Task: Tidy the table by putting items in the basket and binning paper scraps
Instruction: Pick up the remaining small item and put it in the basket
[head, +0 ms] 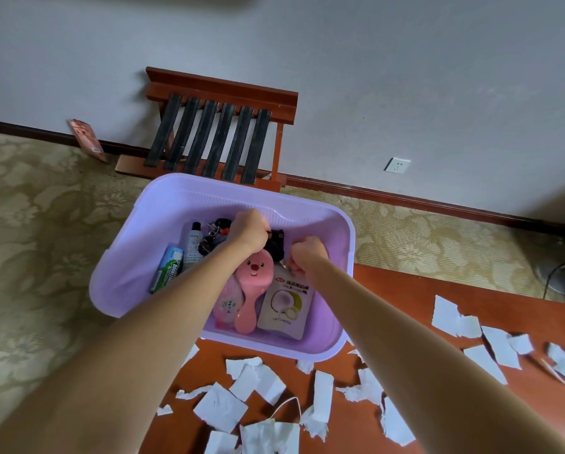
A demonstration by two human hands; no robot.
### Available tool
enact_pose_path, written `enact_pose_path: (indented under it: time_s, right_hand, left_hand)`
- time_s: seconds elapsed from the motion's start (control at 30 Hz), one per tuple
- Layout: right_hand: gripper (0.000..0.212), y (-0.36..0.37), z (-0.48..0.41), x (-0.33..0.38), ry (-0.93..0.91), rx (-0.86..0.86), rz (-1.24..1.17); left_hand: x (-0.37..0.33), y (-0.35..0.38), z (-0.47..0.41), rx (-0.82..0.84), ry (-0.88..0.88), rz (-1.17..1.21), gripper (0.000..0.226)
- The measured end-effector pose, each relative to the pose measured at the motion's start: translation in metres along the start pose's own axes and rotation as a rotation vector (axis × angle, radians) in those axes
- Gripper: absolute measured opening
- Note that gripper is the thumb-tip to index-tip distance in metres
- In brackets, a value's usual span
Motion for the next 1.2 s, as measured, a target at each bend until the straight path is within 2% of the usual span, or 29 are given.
enact_pose_path:
  time_s: [0.2,0.27,0.33,0.47,0.53,0.6,0.63,0.7,0.87,1.03,1.2]
  right_hand:
    - [0.018,0.021,0.001,0.011,-0.040,0.182,-0.010]
    - [0.013,0.020,0.000,0.013,-0.039,0.173,-0.041]
    - [0.024,0.016,-0.003,0.013,-0.029,0.150,-0.075]
    - [0.031,0.012,-0.004,0.014,-0.053,0.111,-0.098]
    - [0.032,0.003,-0.003,0.022,-0.172,0.008,0.024]
    - [0.019,-0.006,0.008,0.035,-0.314,-0.108,0.255]
    - [0.013,-0.008,0.014,0.041,-0.370,-0.134,0.353]
    - [0.020,-0.007,0.022,0.044,-0.390,-0.122,0.485]
    - [0.025,-0.004,0.019,0.033,-0.319,-0.075,0.578]
    - [0.025,-0.003,0.024,0.034,-0.329,-0.078,0.609]
    - [0.032,-0.006,0.041,0.037,-0.357,-0.074,0.623]
  left_hand:
    - [-0.009,-0.008,0.006,0.014,0.110,0.094,0.031]
    - [-0.005,-0.010,0.003,0.004,0.098,0.112,0.032]
    - [-0.004,-0.010,0.003,0.015,0.094,0.110,0.033]
    - [-0.004,-0.004,0.004,0.059,0.094,0.066,0.032]
    - [-0.001,-0.002,0.002,0.066,0.080,0.037,0.027]
    - [0.001,0.000,0.000,0.067,0.056,0.041,0.024]
    - [0.002,0.001,-0.001,0.063,0.042,0.044,0.023]
    - [0.001,0.002,0.000,0.057,0.002,0.043,0.023]
    - [0.007,0.005,0.000,0.066,-0.108,-0.001,0.028]
    - [0.007,0.000,0.000,0.079,-0.138,0.022,0.029]
    - [0.007,-0.012,0.008,0.031,-0.160,0.171,0.028]
Point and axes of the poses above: each hand's wrist, its own z-axis away from the middle knuckle, its own y-axis out of the palm, x = y × z, the point moved 9 cm from there along -z, towards the middle knuckle, and after that the axes turned 11 degrees about -z, right-handed, at the moved point
